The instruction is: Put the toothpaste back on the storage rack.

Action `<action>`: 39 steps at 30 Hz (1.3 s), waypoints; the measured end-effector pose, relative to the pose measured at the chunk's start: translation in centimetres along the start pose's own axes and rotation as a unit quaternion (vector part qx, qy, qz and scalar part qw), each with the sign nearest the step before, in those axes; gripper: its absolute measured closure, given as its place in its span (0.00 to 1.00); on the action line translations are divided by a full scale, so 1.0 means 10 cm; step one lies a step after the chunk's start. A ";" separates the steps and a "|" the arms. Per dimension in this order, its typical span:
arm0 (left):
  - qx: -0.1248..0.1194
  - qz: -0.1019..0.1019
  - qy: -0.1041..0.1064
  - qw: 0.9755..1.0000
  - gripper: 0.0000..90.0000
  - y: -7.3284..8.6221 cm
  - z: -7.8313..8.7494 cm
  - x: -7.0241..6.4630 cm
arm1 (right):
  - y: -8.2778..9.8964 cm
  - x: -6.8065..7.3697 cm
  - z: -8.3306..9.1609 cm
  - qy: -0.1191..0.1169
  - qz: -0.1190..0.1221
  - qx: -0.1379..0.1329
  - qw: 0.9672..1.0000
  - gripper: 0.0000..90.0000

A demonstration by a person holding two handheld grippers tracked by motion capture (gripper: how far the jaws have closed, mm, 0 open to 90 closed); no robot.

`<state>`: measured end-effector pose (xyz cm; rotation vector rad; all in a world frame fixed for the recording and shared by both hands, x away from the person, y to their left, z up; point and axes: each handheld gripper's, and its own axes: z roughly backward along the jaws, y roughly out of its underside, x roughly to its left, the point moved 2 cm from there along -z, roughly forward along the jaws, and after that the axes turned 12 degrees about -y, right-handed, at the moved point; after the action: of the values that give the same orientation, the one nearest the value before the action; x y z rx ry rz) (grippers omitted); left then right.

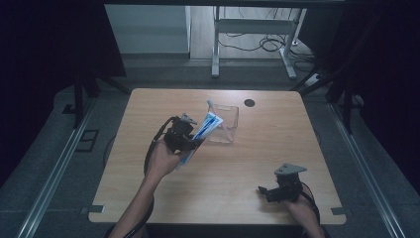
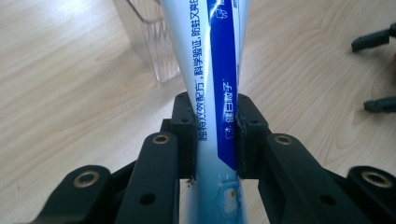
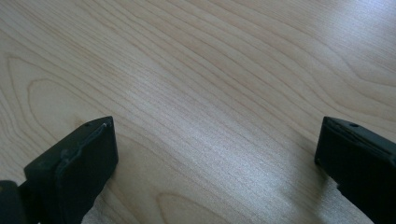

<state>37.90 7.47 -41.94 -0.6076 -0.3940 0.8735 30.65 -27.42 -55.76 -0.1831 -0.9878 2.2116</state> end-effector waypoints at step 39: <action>-0.066 -0.012 -0.020 0.998 0.82 -0.80 -0.29 -0.03 | 0.00 0.00 0.00 0.000 0.001 0.001 1.000 0.00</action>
<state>44.06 2.34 -39.02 -0.7068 -0.4975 0.8426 30.65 -27.44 -55.76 -0.1831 -0.9866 2.2141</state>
